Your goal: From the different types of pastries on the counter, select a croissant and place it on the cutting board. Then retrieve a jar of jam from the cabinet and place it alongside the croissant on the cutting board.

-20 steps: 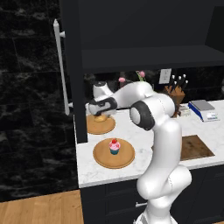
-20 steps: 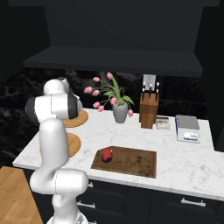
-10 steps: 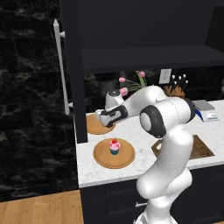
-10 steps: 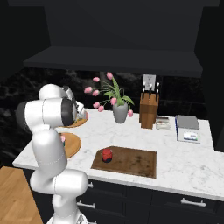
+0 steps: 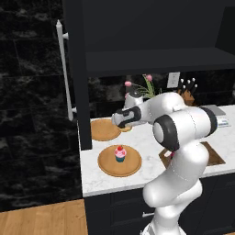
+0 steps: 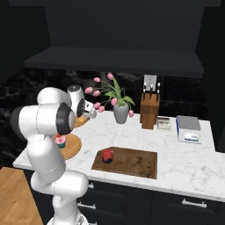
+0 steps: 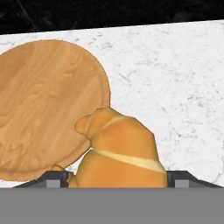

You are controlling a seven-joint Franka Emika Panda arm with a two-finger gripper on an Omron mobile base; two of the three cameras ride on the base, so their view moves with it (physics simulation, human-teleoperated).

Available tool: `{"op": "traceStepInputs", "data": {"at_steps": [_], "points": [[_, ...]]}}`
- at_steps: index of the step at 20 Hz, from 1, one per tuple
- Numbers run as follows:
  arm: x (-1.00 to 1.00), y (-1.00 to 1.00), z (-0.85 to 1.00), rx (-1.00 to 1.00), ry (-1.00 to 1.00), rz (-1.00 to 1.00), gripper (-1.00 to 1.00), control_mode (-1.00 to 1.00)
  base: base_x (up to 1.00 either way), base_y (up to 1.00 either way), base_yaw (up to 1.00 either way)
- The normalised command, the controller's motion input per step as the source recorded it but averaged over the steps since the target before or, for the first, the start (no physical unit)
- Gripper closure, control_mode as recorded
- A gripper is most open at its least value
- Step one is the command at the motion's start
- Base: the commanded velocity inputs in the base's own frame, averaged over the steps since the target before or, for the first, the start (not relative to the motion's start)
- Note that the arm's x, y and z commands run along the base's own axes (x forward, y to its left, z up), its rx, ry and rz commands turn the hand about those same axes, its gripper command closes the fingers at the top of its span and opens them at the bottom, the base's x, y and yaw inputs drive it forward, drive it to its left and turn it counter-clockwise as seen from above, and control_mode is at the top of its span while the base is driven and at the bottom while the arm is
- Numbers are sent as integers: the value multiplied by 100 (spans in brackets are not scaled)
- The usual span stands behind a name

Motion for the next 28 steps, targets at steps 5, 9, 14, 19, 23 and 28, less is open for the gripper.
{"op": "traceStepInputs", "data": {"at_steps": [5,9,14,19,23,28], "points": [[-58,-100,-5,0,-7,9,100,-100,0,0,0],[-1,-54,0,2,-1,3,100,-100,0,0,0],[28,-79,15,1,2,0,100,-100,0,0,0],[22,-100,28,2,7,5,100,-100,0,0,0],[0,-84,2,1,4,2,100,-100,0,0,0],[-28,-42,-8,0,0,0,100,-100,0,0,0]]}}
